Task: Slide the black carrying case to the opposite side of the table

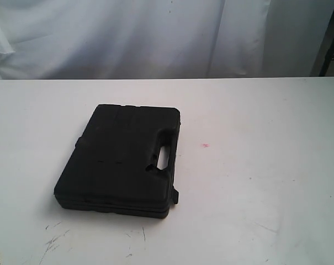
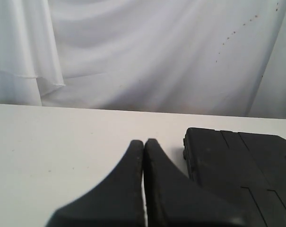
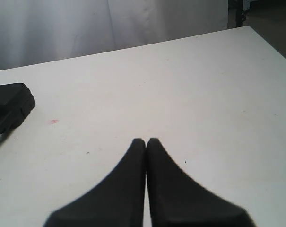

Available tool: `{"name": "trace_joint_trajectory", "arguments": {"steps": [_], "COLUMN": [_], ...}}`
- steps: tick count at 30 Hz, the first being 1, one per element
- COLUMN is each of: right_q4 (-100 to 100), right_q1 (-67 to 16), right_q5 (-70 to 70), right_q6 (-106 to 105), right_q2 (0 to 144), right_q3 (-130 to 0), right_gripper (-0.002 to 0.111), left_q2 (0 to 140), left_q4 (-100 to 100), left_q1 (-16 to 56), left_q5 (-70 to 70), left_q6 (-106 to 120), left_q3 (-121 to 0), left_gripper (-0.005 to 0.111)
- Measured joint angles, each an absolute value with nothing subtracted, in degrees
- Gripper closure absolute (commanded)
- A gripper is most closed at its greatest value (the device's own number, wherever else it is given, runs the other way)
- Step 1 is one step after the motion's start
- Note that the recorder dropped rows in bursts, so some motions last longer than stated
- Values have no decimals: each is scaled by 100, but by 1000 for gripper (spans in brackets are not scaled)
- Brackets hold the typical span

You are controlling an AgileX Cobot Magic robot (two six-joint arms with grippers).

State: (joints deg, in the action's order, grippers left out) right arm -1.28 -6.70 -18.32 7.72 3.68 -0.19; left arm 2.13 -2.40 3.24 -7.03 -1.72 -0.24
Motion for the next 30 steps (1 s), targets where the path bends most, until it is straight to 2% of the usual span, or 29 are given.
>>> {"name": "trace_joint_trajectory", "arguments": {"steps": [11,30], "right_q4": [-128,-128], "right_q1": [-670,-670], "right_q5": [-1832,-1832], "right_q6": [772,772], "right_q2": [355,355], "right_q3": [-19,-19], "right_gripper": [108,108], "left_q2": [28,28], "left_q4": [-251,-251], "left_q1": [324,324], "left_q5": [-1480,-1514], "left_q6": [-137,-137], "left_q3": [-24,-24], "left_gripper": [107,107]}}
